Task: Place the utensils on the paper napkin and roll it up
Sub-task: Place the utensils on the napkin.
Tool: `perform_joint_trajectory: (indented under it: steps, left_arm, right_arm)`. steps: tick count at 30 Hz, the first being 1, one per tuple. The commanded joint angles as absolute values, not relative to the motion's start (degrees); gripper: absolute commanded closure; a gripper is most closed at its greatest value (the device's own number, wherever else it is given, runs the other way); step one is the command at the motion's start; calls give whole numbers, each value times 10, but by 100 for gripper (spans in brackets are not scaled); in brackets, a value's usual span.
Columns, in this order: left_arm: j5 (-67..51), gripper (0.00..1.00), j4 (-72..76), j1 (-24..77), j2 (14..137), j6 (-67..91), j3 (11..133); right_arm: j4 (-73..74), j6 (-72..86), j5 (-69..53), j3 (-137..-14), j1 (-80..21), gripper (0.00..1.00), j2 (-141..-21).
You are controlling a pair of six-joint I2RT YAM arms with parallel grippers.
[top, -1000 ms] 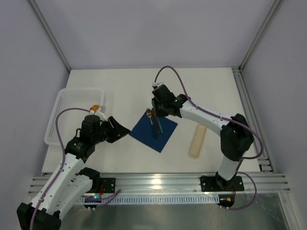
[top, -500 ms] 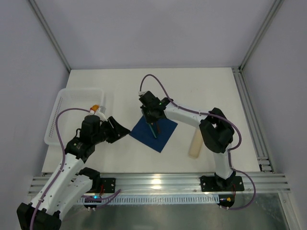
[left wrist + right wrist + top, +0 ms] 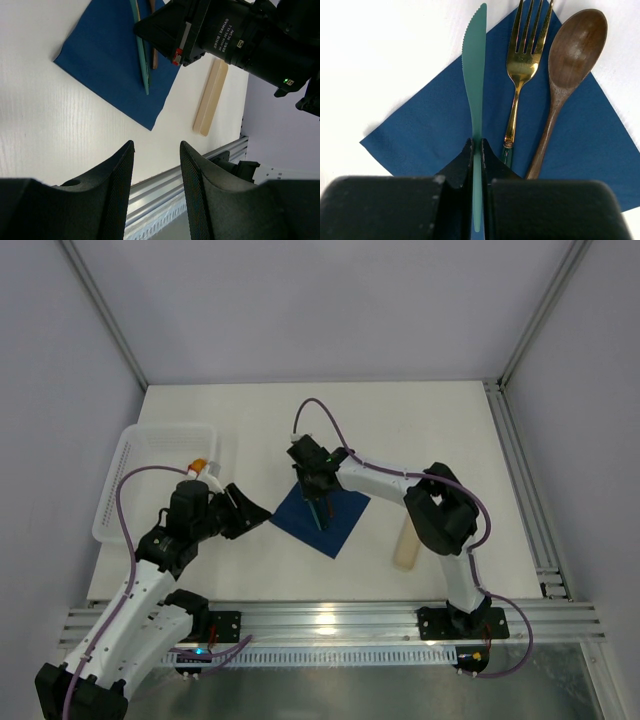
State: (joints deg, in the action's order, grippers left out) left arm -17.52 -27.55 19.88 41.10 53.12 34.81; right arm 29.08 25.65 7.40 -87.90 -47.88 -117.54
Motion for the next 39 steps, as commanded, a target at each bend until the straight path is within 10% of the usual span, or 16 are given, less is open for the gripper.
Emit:
perform_joint_trajectory:
  steps: [1, 39]
  left_arm:
    - [-172, 56, -277, 201, 408, 521, 363]
    - [-173, 56, -283, 200, 398, 522, 362]
  right_arm:
    - [263, 279, 94, -893, -481, 96, -1174]
    - [278, 294, 118, -879, -483, 97, -1202]
